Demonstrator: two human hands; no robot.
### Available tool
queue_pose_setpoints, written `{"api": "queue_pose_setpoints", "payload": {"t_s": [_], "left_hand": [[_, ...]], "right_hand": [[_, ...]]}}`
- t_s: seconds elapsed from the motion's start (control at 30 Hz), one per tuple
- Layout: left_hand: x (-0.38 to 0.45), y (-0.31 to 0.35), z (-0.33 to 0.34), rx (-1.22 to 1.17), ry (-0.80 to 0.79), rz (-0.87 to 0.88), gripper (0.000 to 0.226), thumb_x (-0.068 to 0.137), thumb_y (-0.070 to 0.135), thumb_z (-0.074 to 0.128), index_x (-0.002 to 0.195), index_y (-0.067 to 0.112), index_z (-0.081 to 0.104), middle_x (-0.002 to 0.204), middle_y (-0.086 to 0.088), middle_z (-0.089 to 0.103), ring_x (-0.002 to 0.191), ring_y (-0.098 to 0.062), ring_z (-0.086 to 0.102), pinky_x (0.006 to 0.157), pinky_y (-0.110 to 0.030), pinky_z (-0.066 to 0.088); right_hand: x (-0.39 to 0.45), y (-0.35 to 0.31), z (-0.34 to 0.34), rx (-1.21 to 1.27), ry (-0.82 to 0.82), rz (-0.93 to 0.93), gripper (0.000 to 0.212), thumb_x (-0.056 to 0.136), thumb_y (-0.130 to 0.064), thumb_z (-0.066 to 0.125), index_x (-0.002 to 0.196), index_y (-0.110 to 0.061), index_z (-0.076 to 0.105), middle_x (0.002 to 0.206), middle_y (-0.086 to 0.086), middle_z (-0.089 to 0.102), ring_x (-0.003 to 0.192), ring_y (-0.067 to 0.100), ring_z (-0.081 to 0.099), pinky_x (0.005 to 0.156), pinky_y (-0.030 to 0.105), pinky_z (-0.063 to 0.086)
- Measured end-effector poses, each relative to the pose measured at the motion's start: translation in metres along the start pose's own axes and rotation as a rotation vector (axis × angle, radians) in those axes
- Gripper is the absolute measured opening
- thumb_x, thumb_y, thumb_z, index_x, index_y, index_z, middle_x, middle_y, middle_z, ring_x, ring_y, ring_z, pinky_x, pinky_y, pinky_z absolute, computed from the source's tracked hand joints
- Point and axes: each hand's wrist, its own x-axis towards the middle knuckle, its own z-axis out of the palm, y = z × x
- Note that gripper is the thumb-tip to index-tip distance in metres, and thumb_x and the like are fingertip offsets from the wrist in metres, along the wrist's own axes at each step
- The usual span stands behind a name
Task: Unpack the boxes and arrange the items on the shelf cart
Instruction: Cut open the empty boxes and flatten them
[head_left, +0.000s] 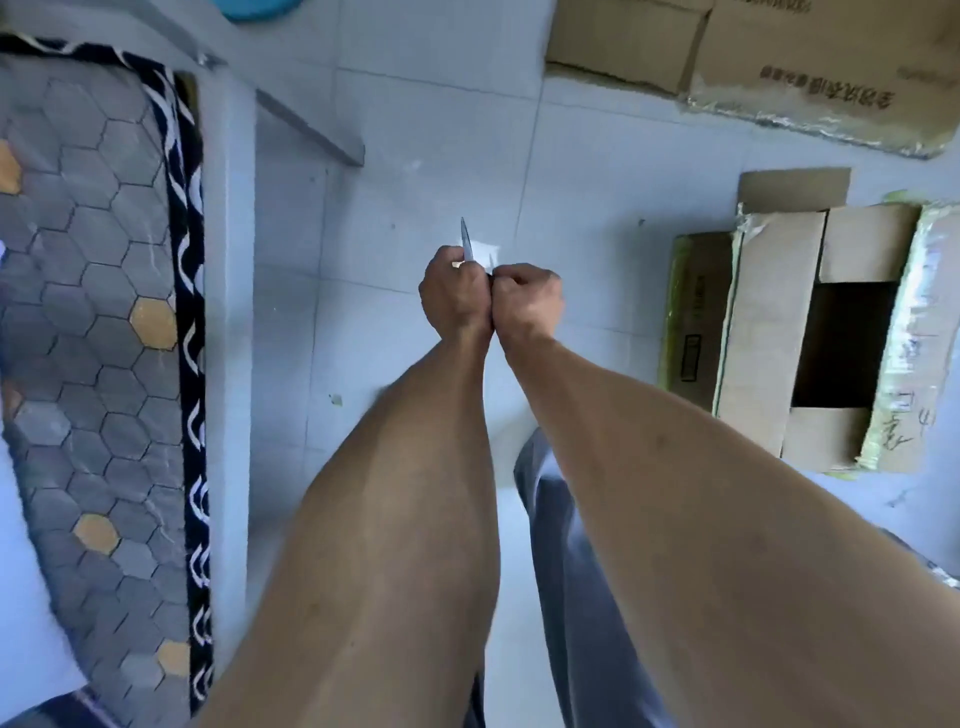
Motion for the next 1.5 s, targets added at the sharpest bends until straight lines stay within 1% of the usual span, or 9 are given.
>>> {"api": "queue_pose_setpoints", "payload": {"t_s": [0.1,0.17,0.47,0.67,0.77,0.93,1.17,1.33,1.5], "left_hand": [[0.014,-0.015,-0.033,-0.064,0.07,-0.044,0.033,0.083,0.005,0.045,0.103,0.009,0.07,0.096,-0.002,0.07,0.086,-0.021,0.059,0.063,-0.023,0.037],[0.024,-0.025,-0.053,-0.068,0.1,-0.07,0.033,0.083,0.009,0.048,0.108,0.011,0.069,0.091,0.004,0.065,0.084,-0.018,0.056,0.065,-0.022,0.036],[0.045,-0.065,-0.129,-0.201,0.288,-0.077,0.01,0.082,0.005,0.052,0.089,0.012,0.053,0.068,0.011,0.048,0.062,-0.012,0.046,0.045,-0.016,0.03],[0.077,-0.074,-0.188,-0.176,0.355,0.042,0.017,0.073,0.004,0.053,0.081,0.018,0.053,0.066,0.012,0.049,0.064,-0.013,0.046,0.048,-0.019,0.027],[0.089,-0.075,-0.224,-0.194,0.402,0.114,0.017,0.071,0.003,0.052,0.083,0.014,0.06,0.071,0.008,0.055,0.069,-0.015,0.049,0.053,-0.025,0.028],[0.107,-0.095,-0.275,-0.185,0.491,0.035,0.017,0.078,0.005,0.053,0.087,0.015,0.063,0.081,0.004,0.065,0.075,-0.014,0.05,0.063,-0.023,0.028],[0.128,-0.133,-0.327,-0.118,0.512,-0.039,0.016,0.08,0.007,0.045,0.077,0.019,0.056,0.079,0.002,0.061,0.076,-0.021,0.051,0.06,-0.026,0.026],[0.139,-0.145,-0.341,0.152,0.461,-0.046,0.026,0.092,0.02,0.04,0.106,0.013,0.061,0.117,-0.007,0.059,0.11,-0.025,0.05,0.083,-0.035,0.04],[0.136,-0.14,-0.326,0.38,0.411,0.255,0.031,0.09,0.018,0.045,0.12,0.015,0.056,0.15,-0.012,0.037,0.139,-0.031,0.031,0.109,-0.043,0.031]], "right_hand": [[-0.013,-0.009,0.032,-0.052,-0.05,-0.042,0.025,0.073,0.0,0.051,0.071,-0.013,0.073,0.064,0.004,0.065,0.069,0.031,0.058,0.048,0.013,0.042],[-0.021,-0.012,0.052,-0.041,-0.034,-0.067,0.025,0.074,0.002,0.051,0.077,-0.007,0.074,0.083,0.013,0.073,0.083,0.034,0.064,0.054,0.019,0.046],[-0.061,-0.021,0.137,-0.074,-0.057,-0.081,0.036,0.074,0.005,0.053,0.089,-0.015,0.078,0.092,-0.001,0.075,0.09,0.021,0.069,0.086,0.029,0.056],[-0.081,-0.055,0.186,-0.156,-0.074,-0.234,0.031,0.071,0.004,0.056,0.079,-0.017,0.077,0.079,-0.002,0.073,0.078,0.024,0.065,0.073,0.028,0.056],[-0.098,-0.077,0.212,-0.195,-0.079,-0.306,0.031,0.074,0.001,0.058,0.085,-0.019,0.079,0.086,-0.003,0.075,0.083,0.02,0.068,0.08,0.027,0.056],[-0.135,-0.098,0.251,-0.28,-0.187,-0.383,0.028,0.077,-0.001,0.062,0.087,-0.021,0.079,0.086,-0.002,0.074,0.081,0.016,0.066,0.063,0.01,0.044],[-0.167,-0.102,0.308,-0.459,-0.281,-0.519,0.024,0.081,-0.002,0.065,0.093,-0.017,0.079,0.092,0.004,0.075,0.088,0.018,0.066,0.082,0.017,0.05],[-0.172,-0.091,0.326,-0.667,-0.264,-0.608,0.034,0.079,0.007,0.044,0.084,-0.016,0.068,0.076,0.004,0.056,0.073,0.022,0.048,0.059,0.021,0.033],[-0.159,-0.085,0.305,-0.69,-0.033,-0.649,0.042,0.079,0.006,0.044,0.106,-0.012,0.07,0.101,0.012,0.065,0.096,0.03,0.055,0.08,0.034,0.044]]}}
